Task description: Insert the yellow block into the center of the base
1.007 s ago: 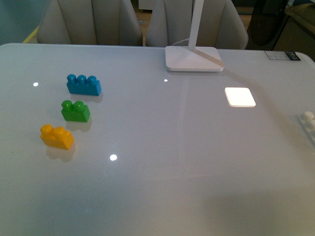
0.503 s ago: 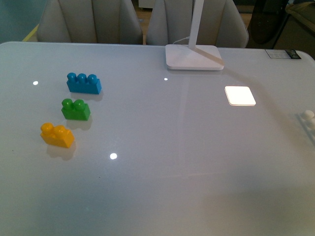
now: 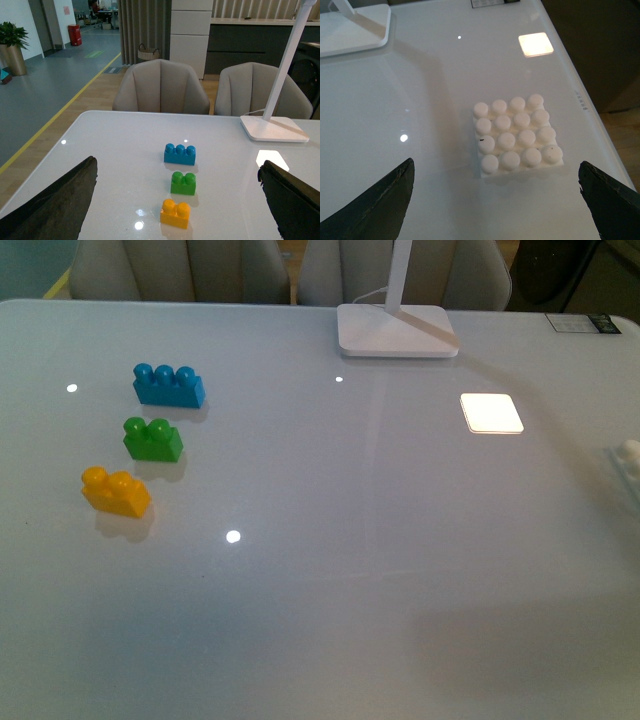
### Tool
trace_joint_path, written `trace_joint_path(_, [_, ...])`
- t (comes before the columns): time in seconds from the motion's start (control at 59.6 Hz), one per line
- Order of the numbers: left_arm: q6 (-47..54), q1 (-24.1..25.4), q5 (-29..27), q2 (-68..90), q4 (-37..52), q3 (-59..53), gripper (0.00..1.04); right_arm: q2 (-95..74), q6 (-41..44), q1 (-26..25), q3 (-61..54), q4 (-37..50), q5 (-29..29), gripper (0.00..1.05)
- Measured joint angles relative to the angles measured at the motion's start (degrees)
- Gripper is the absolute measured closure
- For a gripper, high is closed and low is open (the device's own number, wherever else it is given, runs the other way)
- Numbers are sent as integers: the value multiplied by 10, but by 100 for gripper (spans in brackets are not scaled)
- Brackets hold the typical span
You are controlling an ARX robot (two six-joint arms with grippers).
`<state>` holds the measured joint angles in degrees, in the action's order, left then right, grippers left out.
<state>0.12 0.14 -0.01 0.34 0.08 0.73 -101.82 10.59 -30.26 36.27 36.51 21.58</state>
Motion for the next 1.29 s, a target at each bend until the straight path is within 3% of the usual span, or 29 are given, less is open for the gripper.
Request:
trace_joint_path(0.386, [0, 0, 0, 0, 0, 0, 7, -205, 53, -21, 214, -97, 25, 9])
trace_joint_path(0.705, [0, 0, 0, 0, 0, 0, 7, -318, 72, -51, 325, -146, 29, 9])
trace_joint_path(1.292, [0, 0, 0, 0, 0, 0, 7, -440, 70, -27, 492, -218, 31, 9])
